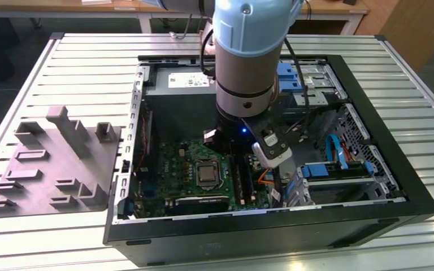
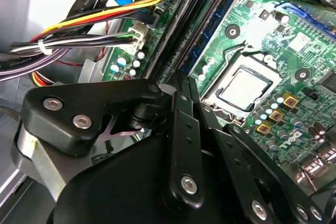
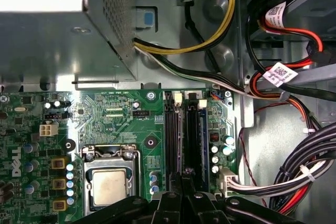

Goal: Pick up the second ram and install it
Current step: 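Insert the second ram into the second slot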

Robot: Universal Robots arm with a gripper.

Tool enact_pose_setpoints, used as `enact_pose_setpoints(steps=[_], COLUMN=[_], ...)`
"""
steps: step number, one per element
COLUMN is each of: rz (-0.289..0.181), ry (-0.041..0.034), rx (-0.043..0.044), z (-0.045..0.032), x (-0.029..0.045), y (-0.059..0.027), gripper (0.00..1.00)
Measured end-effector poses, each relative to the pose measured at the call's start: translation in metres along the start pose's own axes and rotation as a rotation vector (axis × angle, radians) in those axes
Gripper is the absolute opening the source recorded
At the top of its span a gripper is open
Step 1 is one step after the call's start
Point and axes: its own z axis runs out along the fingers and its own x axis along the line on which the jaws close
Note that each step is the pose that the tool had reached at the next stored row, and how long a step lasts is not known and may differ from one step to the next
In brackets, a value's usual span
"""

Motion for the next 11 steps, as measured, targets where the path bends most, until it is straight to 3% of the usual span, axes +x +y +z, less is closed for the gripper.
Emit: enact_pose_setpoints(steps=[3, 11], rz=[-0.001, -0.001], ry=[-0.0056, -0.0062], rx=[-0.0007, -0.0006], z=[-0.0001, -0.0024], x=[0.0011, 0.001], y=[0.0, 0.0001], gripper=[0.11, 0.11])
